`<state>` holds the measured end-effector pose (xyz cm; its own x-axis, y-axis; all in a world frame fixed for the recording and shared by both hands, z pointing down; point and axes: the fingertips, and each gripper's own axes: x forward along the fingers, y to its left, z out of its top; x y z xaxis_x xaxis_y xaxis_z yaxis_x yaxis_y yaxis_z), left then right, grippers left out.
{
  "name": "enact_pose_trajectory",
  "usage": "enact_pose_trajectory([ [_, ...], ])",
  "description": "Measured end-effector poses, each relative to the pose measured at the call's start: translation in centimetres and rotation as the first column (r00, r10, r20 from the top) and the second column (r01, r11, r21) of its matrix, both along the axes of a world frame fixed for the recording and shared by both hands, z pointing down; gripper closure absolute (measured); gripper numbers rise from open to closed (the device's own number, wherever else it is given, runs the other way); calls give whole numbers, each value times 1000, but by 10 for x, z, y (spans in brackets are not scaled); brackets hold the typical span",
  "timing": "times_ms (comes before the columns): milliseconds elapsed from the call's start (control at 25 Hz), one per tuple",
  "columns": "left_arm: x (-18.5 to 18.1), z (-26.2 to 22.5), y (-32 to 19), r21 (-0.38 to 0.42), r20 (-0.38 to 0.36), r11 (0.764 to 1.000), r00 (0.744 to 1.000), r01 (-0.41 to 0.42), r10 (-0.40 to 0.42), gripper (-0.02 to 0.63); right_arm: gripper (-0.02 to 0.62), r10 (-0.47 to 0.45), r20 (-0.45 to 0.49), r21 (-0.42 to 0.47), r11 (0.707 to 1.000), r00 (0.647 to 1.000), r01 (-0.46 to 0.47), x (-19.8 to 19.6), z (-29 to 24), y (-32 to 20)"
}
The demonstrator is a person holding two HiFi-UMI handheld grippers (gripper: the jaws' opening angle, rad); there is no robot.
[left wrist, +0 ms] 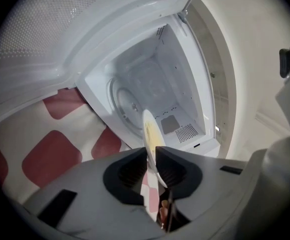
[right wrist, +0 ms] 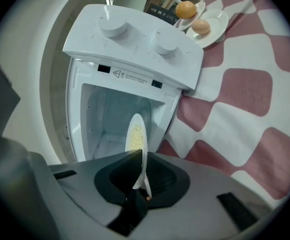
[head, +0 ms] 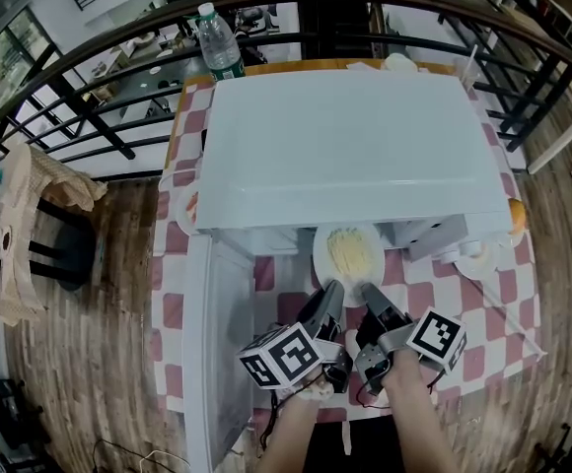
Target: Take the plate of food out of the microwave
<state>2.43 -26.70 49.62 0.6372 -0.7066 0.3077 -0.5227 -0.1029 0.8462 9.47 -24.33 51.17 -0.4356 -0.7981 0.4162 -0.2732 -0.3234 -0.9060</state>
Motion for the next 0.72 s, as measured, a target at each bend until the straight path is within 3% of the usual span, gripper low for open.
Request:
enact_pose_trajectory([
  [280, -1, -8, 15, 16, 5, 1000, 1000, 6, -6, 548, 568, -5, 37, 45, 999, 999, 3, -4, -11, 10],
  [720, 3, -26, 59, 48, 5, 997, 998, 56, -57, 546, 571, -45, 28, 34, 998, 999, 44, 3, -26, 52],
])
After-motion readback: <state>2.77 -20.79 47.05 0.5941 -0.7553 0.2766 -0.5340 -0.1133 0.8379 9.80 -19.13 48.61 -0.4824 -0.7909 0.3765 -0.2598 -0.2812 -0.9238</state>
